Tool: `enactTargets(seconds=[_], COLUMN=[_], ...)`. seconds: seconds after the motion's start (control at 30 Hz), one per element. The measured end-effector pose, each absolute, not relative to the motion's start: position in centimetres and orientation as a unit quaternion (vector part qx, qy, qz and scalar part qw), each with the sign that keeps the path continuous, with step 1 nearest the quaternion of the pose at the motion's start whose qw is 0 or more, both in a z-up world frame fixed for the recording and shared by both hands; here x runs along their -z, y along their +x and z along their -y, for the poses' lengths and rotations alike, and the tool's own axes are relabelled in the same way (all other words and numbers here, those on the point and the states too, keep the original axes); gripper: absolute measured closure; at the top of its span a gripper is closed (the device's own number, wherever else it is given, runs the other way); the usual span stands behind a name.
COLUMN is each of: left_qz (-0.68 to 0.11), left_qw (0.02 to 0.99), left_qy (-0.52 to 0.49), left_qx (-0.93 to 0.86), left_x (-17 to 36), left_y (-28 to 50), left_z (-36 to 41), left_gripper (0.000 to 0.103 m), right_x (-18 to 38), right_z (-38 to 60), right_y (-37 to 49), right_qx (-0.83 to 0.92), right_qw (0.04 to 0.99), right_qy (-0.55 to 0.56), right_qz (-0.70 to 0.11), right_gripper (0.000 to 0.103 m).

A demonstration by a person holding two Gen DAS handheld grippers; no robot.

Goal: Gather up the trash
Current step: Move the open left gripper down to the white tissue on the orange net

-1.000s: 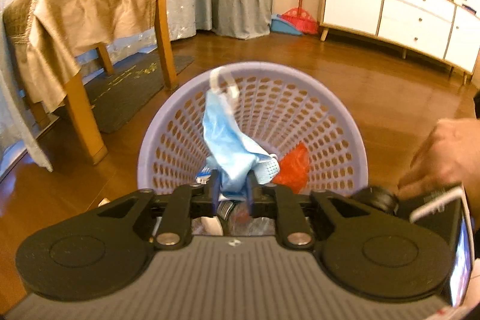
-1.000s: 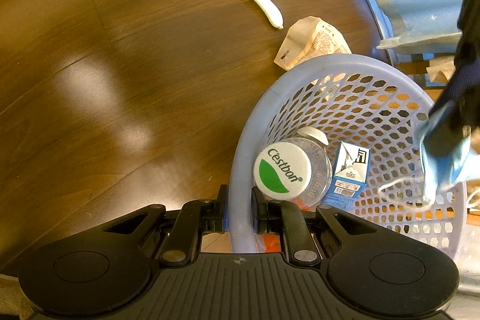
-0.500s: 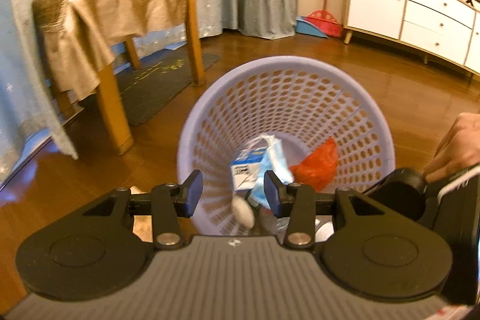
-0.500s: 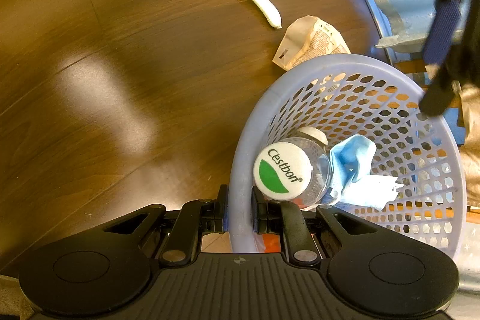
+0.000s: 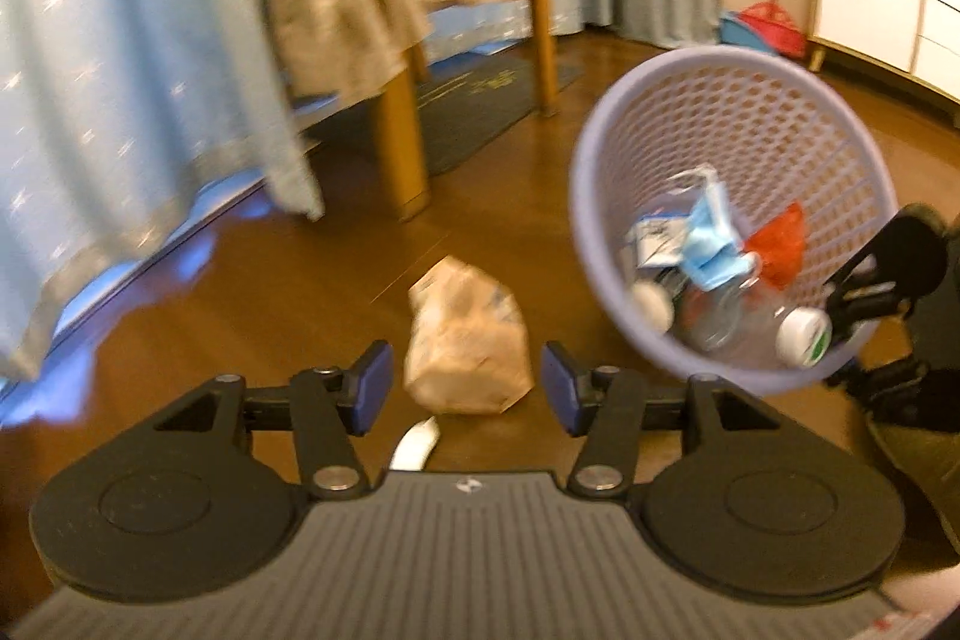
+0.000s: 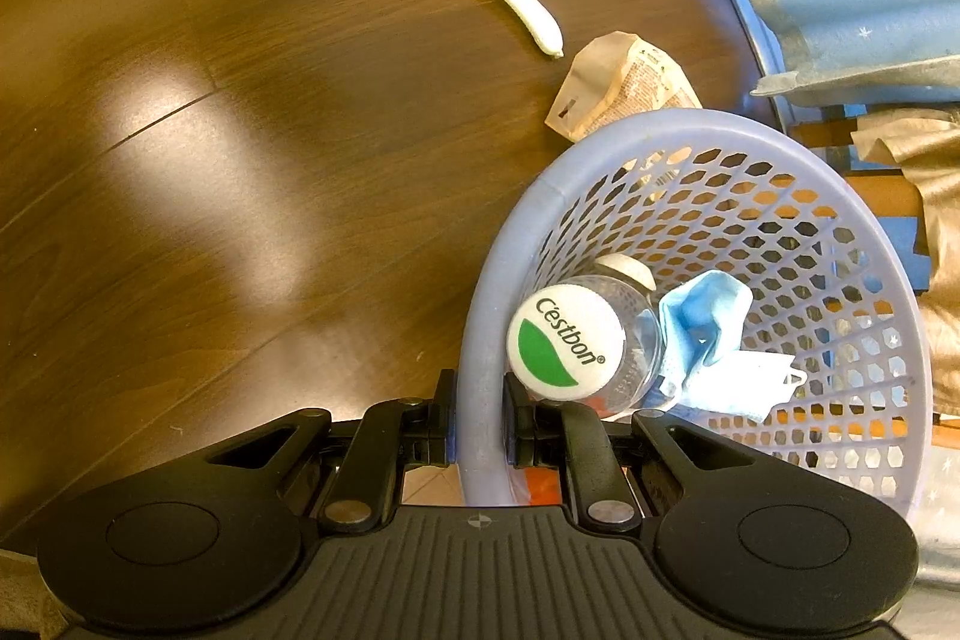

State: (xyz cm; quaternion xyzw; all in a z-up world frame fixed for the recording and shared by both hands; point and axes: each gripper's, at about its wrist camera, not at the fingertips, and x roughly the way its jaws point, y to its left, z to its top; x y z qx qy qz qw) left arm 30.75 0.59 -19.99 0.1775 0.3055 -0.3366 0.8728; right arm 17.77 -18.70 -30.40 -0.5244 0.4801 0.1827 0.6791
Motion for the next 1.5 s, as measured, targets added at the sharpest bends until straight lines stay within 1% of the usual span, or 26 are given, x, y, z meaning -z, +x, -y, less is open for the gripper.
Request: enactTargets(seconds=[0.03,0.07,0.13,0.23,0.4,0.47,0.73,1.07,1.4,1.5], left_qz=[-0.310,-0.314,-0.324,-0.334,-0.339,-0.344,-0.363,-0.392,-0.401,-0.404], left_qw=[0.875,0.876,0.879,0.883,0.882,0.881,0.875,0.866,0.863,0.861], left_qy=[0.178,0.177,0.176,0.171,0.190,0.195,0.207,0.201,0.200,0.200], left_qx=[0.327,0.321,0.303,0.283,0.266,0.261,0.246,0.236,0.232,0.235], left_x=[20.2,20.4,20.8,21.3,22.2,22.6,25.3,29.5,31.9,32.7], left_y=[30.7,30.7,30.5,30.3,29.7,29.6,29.9,31.9,34.2,34.9], left_z=[-1.4,-2.0,-3.6,-5.3,-7.0,-7.4,-8.5,-8.2,-7.4,-6.9], left_gripper=[0.046,0.044,0.043,0.037,0.031,0.026,0.022,0.022,0.023,0.025], right_x=[30.4,30.4,30.4,30.3,30.3,30.3,30.3,30.4,30.6,30.6], right_z=[18.7,18.7,18.7,18.7,18.7,18.7,18.6,18.3,18.1,18.1], right_y=[17.8,17.8,17.8,17.8,17.7,17.8,17.8,18.3,18.9,18.9], right_qx=[-0.183,-0.183,-0.183,-0.183,-0.184,-0.183,-0.183,-0.180,-0.179,-0.178], right_qw=[0.679,0.679,0.679,0.678,0.676,0.677,0.677,0.680,0.680,0.680], right_qy=[-0.525,-0.525,-0.524,-0.525,-0.527,-0.527,-0.527,-0.522,-0.523,-0.524], right_qz=[-0.480,-0.480,-0.481,-0.481,-0.480,-0.481,-0.481,-0.483,-0.482,-0.482], right_gripper=[0.092,0.092,0.092,0.092,0.092,0.092,0.092,0.092,0.092,0.092])
